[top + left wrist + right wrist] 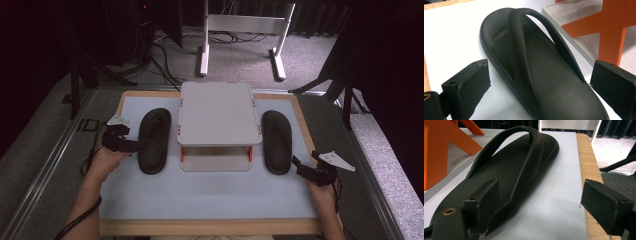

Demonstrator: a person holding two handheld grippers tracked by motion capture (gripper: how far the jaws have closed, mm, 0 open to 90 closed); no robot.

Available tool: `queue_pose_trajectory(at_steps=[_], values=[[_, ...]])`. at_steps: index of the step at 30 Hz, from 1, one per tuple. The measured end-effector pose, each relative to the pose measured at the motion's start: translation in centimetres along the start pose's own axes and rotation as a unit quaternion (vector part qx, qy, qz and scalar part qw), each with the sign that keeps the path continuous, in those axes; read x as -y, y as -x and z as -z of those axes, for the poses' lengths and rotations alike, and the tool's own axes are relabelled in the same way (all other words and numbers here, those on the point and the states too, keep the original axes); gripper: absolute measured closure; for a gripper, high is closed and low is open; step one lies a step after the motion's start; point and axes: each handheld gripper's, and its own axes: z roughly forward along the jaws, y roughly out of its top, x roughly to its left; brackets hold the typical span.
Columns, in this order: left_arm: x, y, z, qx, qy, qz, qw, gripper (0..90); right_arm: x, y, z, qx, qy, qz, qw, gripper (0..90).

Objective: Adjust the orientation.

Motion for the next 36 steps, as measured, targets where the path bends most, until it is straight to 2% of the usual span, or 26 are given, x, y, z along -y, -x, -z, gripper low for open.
queue_pose_trajectory(at_steps=[3, 6, 10, 12, 14, 15, 17, 19, 21, 22, 24, 25, 28, 31, 33, 34, 36], values=[[-0.6, 0.3, -0.8, -0.007, -0.023, -0.017, 0.9996, 4.0, 0.0, -0.1, 0.0, 0.002, -0.001, 0.006, 1.0000, 17.1], [-1.3, 0.5, -1.6, -0.005, -0.057, -0.037, 0.9977, 4.2, 0.0, -0.2, 0.0, 0.002, -0.001, 0.007, 1.0000, 17.1], [-1.9, 0.3, -2.2, 0.001, -0.071, -0.043, 0.9965, 5.7, 0.0, 0.1, 0.1, 0.002, 0.002, -0.005, 1.0000, 17.1], [-2.4, 0.1, -2.3, -0.002, -0.079, -0.052, 0.9956, 14.5, 0.0, 0.1, 0.1, 0.001, 0.002, -0.005, 1.0000, 17.2], [-2.6, 0.0, -2.3, 0.000, -0.078, -0.052, 0.9956, 14.6, 0.0, 0.0, 0.1, 0.002, 0.001, -0.003, 1.0000, 17.2], [-3.4, -0.5, -2.3, -0.007, -0.082, -0.052, 0.9953, 15.1, 0.0, 0.0, 0.1, 0.001, 0.002, -0.001, 1.0000, 17.2], [-3.9, -1.1, -2.3, -0.009, -0.082, -0.044, 0.9957, 18.0, 0.0, 0.1, 0.1, 0.000, 0.002, -0.004, 1.0000, 17.2], [-4.2, -1.6, -2.4, 0.010, -0.077, -0.032, 0.9965, 21.3, 0.0, 0.1, 0.1, -0.001, 0.003, -0.006, 1.0000, 17.2], [-4.6, -2.1, -2.7, 0.020, -0.079, -0.021, 0.9965, 28.1, 0.0, 0.1, 0.1, -0.002, 0.002, -0.005, 1.0000, 17.3], [-4.6, -2.2, -2.8, 0.015, -0.079, -0.020, 0.9966, 29.8, 0.0, 0.1, 0.1, -0.002, 0.002, -0.004, 1.0000, 17.3], [-4.8, -2.4, -3.4, 0.014, -0.095, -0.017, 0.9952, 32.0, 0.0, 0.1, 0.1, -0.006, 0.003, -0.003, 1.0000, 17.3], [-4.9, -2.4, -3.7, 0.003, -0.099, -0.020, 0.9949, 32.0, 0.0, 0.1, 0.1, -0.008, 0.003, -0.004, 1.0000, 17.3], [-5.1, -2.4, -4.6, -0.005, -0.118, -0.022, 0.9927, 34.7, 0.0, 0.2, 0.1, -0.009, 0.002, -0.006, 0.9999, 17.3], [-5.2, -2.5, -5.1, 0.019, -0.126, -0.020, 0.9917, 43.5, 0.0, 0.2, 0.1, -0.009, 0.002, -0.005, 0.9999, 17.3], [-5.2, -2.5, -5.1, 0.019, -0.126, -0.020, 0.9917, 43.9, 0.0, 0.2, 0.1, -0.010, 0.002, -0.005, 0.9999, 17.3], [-5.1, -2.6, -5.5, 0.010, -0.134, -0.026, 0.9906, 47.5, 0.0, 0.2, 0.1, -0.012, 0.004, -0.004, 0.9999, 17.4], [-5.0, -2.7, -5.8, 0.001, -0.138, -0.029, 0.9899, 47.5, 0.0, 0.2, 0.1, -0.013, 0.003, -0.005, 0.9999, 17.4]])
